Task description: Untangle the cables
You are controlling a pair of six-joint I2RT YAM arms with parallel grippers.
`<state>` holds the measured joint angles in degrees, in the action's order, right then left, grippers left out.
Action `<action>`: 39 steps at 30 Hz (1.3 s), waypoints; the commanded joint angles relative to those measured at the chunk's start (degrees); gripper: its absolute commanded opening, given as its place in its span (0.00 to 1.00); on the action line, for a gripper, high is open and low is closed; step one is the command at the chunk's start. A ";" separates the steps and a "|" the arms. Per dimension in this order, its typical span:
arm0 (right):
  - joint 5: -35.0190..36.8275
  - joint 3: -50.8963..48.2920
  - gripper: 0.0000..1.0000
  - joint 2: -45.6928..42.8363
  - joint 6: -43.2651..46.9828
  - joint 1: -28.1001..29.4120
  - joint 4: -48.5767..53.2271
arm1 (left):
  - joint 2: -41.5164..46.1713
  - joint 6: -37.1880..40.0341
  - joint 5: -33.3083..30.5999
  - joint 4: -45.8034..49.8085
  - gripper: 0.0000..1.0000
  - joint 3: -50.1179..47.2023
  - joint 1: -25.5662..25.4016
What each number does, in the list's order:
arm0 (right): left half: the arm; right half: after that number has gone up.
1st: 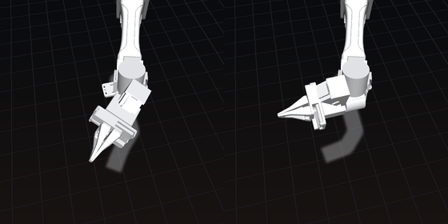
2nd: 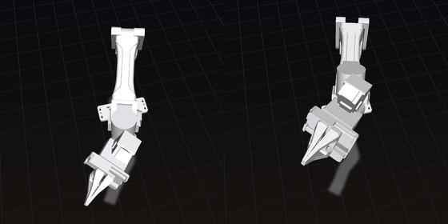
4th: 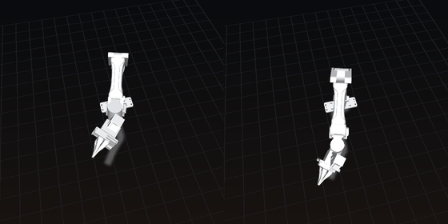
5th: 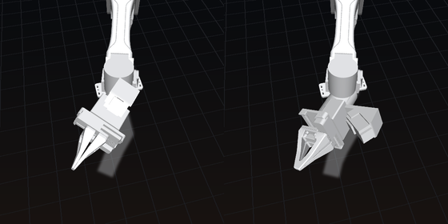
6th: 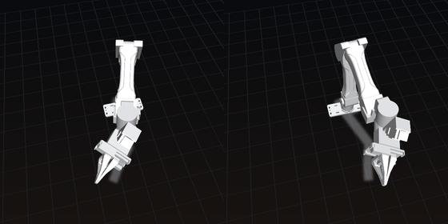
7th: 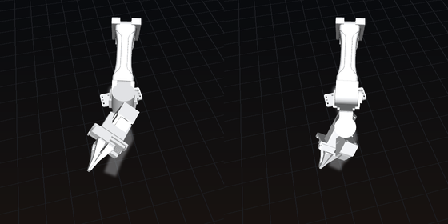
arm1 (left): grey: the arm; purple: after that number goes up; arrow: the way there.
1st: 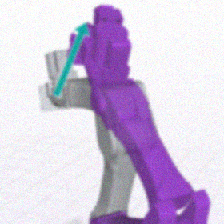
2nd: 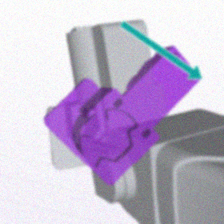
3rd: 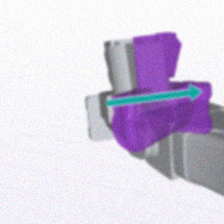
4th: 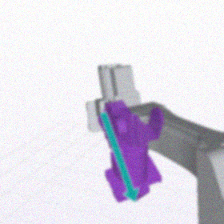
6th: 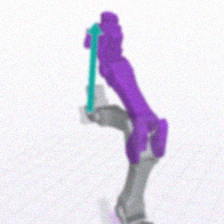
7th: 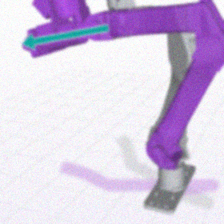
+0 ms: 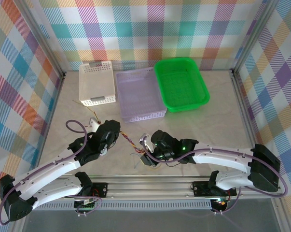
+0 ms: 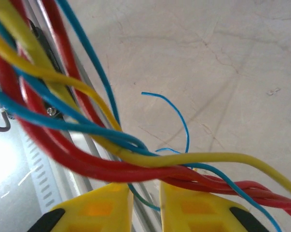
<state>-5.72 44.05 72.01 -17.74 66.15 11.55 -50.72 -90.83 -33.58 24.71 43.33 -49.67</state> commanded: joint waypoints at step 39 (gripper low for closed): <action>8.04 5.05 0.00 -22.10 -0.08 -18.63 26.71 | 0.06 1.56 -0.44 7.19 0.01 2.79 2.23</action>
<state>1.04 47.31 50.72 -18.57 49.76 30.28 -51.42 -91.55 -31.68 29.04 44.29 -48.75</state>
